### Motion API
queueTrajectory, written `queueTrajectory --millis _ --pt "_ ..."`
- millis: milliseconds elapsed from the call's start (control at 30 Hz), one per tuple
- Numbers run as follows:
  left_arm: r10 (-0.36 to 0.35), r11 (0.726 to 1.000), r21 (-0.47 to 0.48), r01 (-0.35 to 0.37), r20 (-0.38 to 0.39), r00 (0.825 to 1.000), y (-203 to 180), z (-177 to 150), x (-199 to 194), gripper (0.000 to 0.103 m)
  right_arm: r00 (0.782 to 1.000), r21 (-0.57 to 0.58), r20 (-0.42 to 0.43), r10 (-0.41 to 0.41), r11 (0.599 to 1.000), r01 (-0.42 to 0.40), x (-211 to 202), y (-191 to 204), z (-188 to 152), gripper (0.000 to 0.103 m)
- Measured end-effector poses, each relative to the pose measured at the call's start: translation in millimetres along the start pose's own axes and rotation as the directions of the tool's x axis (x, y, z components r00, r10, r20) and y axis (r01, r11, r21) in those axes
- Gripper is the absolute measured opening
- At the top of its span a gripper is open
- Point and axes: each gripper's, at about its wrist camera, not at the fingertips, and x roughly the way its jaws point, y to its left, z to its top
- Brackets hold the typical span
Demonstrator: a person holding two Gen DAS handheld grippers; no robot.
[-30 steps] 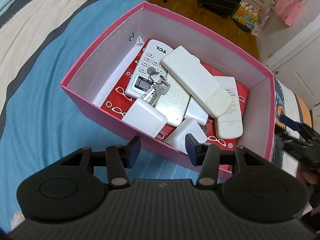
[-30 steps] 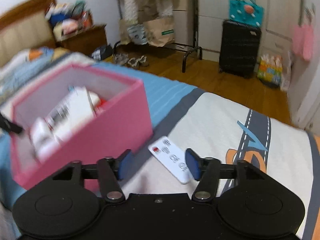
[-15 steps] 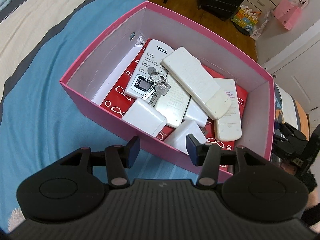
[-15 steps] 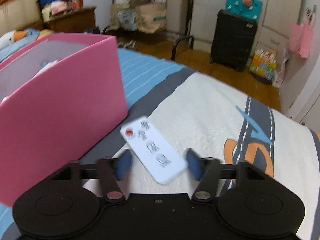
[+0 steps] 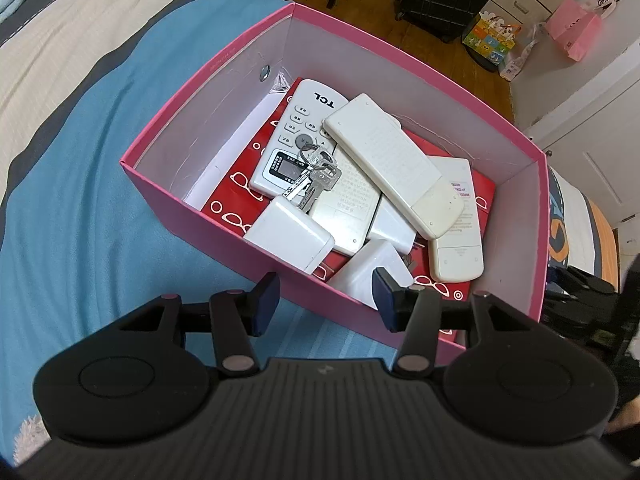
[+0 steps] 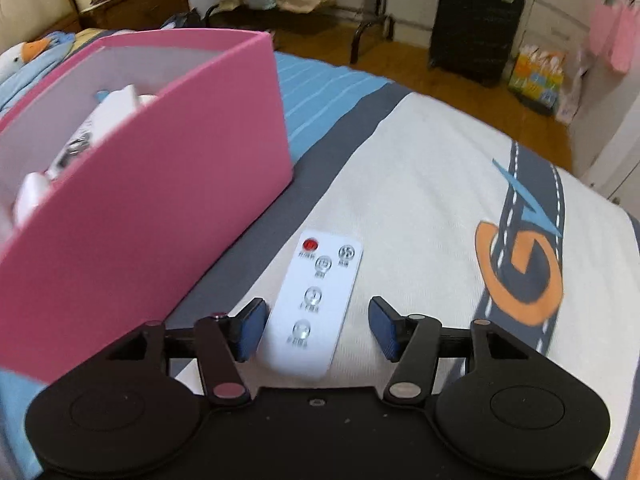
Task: Organize rigid objects
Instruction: 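Move the right tool to the small white remote and grasp it, then carry the small remote with the right gripper over the pink box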
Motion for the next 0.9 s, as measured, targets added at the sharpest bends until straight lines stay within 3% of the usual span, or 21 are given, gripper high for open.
queueTrajectory --millis 33,100,200,333,567,633,767,900 --pt "-0.001 1.0 -0.001 0.001 0.001 1.0 0.3 -0.4 -0.3 0.049 1.0 0.004 0.023 -0.005 1.0 0.005 0.1 -1.4 -0.2 0.049" --pt "-0.003 1.0 -0.003 0.003 0.002 1.0 1.5 -0.7 -0.6 0.049 1.0 0.024 0.021 -0.012 1.0 0.012 -6.9 -4.0 2.5 0.046" --pt "0.001 1.0 0.008 -0.001 0.009 1.0 0.7 -1.4 -1.5 0.049 0.999 0.07 -0.044 0.005 0.998 -0.001 -14.4 -6.9 5.5 0.046" --pt "0.008 1.0 0.011 -0.009 0.018 1.0 -0.8 -2.3 -1.4 0.049 1.0 0.088 -0.028 -0.003 0.996 0.005 -26.7 -4.3 2.3 0.046" --pt "0.022 1.0 0.018 -0.022 0.023 0.999 -4.3 -2.9 -1.9 0.049 0.995 0.087 0.101 0.001 0.996 -0.01 -81.3 3.3 14.5 0.046" --pt "0.021 1.0 0.017 -0.022 0.023 1.0 -4.1 -2.9 -2.2 0.049 0.985 0.08 0.171 0.029 0.996 -0.043 -101.0 9.7 19.1 0.046" --pt "0.02 1.0 0.017 -0.021 0.023 1.0 -4.0 -2.7 -2.0 0.05 0.949 0.029 0.275 0.157 0.985 -0.172 -129.9 32.4 27.5 0.046" --pt "0.008 1.0 0.011 -0.008 0.021 1.0 -1.3 -1.7 -2.0 0.05 0.925 -0.136 0.265 0.271 0.961 -0.243 -136.0 75.4 34.0 0.046"
